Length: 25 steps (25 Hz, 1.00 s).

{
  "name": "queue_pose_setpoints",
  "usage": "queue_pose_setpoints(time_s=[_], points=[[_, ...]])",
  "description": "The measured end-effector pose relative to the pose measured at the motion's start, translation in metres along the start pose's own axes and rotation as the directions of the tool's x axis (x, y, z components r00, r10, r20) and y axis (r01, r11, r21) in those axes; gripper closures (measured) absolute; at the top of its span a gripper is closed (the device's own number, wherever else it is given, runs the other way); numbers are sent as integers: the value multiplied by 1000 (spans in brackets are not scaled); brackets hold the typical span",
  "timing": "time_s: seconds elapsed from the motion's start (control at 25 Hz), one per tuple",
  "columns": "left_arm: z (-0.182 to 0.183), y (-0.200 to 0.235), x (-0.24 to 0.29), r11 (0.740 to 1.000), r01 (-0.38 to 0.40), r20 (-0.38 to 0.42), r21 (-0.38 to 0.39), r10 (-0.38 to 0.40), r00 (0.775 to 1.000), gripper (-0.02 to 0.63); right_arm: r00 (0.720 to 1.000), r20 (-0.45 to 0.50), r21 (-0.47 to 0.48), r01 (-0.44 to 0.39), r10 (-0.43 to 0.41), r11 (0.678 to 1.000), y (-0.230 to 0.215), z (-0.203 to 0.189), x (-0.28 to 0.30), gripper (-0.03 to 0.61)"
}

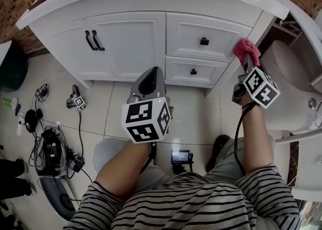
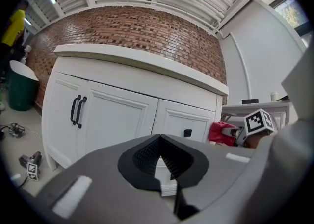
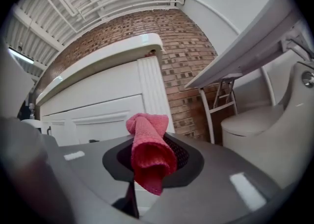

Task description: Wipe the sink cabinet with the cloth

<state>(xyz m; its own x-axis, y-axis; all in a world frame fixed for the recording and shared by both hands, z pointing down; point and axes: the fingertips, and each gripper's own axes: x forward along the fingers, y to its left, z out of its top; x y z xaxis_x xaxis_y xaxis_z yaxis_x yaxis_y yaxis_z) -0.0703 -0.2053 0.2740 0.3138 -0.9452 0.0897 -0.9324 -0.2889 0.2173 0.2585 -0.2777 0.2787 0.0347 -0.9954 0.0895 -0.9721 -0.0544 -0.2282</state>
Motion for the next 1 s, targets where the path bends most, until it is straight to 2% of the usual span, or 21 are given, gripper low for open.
queue_pose_setpoints(time_s=[0.08, 0.12, 0.2, 0.28, 0.32, 0.44, 0.56, 0.68, 0.8, 0.88, 1.0], points=[[6, -2, -2, 1000, 11, 17, -9, -10, 1000, 614, 992, -10, -5, -125, 125, 992, 49, -14, -7, 491], [8, -3, -2, 1000, 13, 25, -7, -13, 1000, 614, 977, -29, -6, -214, 214, 977, 83, -27, -6, 491], [8, -3, -2, 1000, 13, 30, -1, -13, 999, 614, 924, -86, -12, -374, 371, 927, 156, -59, 2, 491], [6, 0, -2, 1000, 7, 25, 0, -7, 1000, 614, 881, -150, -30, -458, 449, 889, 213, -91, 20, 491], [5, 2, -2, 1000, 2, 21, 0, -2, 1000, 614, 872, -179, -40, -469, 456, 882, 230, -105, 31, 491], [3, 10, -3, 1000, -22, 17, 0, 22, 1000, 614, 877, -223, -61, -449, 427, 891, 247, -127, 56, 491], [5, 16, -4, 1000, -28, 22, -3, 28, 999, 614, 896, -205, -69, -414, 394, 907, 224, -123, 61, 489], [4, 18, 0, 1000, -24, 16, -8, 24, 1000, 614, 935, -188, -36, -311, 299, 950, 166, -117, 65, 491], [-3, 11, 3, 1000, -5, 0, -25, 5, 1000, 614, 965, -172, -17, -205, 199, 979, 98, -110, 61, 489], [-4, 4, 5, 1000, 8, -4, -18, -8, 1000, 614, 982, -145, -5, -126, 124, 992, 53, -98, 55, 489], [-4, -2, 6, 1000, 14, -6, -3, -14, 1000, 614, 992, -120, -32, -30, 26, 999, 4, -84, 43, 484]])
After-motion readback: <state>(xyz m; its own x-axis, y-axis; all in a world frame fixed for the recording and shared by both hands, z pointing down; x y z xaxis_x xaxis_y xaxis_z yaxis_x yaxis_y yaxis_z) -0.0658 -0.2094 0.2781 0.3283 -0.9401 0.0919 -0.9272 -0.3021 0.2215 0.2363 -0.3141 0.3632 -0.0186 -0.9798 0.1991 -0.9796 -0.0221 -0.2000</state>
